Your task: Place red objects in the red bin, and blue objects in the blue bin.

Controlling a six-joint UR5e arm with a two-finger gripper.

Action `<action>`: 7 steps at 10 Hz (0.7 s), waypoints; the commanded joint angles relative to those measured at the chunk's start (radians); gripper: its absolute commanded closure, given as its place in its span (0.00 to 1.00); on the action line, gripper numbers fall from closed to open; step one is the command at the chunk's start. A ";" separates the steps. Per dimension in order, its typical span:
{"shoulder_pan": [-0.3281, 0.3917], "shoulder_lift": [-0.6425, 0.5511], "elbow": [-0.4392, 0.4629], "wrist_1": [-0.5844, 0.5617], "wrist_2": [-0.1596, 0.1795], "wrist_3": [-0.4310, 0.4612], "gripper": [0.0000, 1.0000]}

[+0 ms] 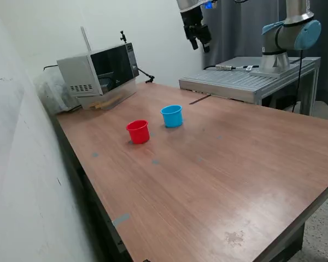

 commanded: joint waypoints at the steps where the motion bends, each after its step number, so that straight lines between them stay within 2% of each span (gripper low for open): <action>1: -0.001 -0.153 0.170 0.023 0.000 0.003 0.00; 3: 0.001 -0.254 0.264 0.065 0.002 -0.008 0.00; 4: 0.001 -0.273 0.284 0.153 0.000 -0.006 0.00; 5: -0.004 -0.276 0.290 0.243 0.000 -0.006 0.00; 7: -0.010 -0.275 0.287 0.274 0.000 -0.006 0.00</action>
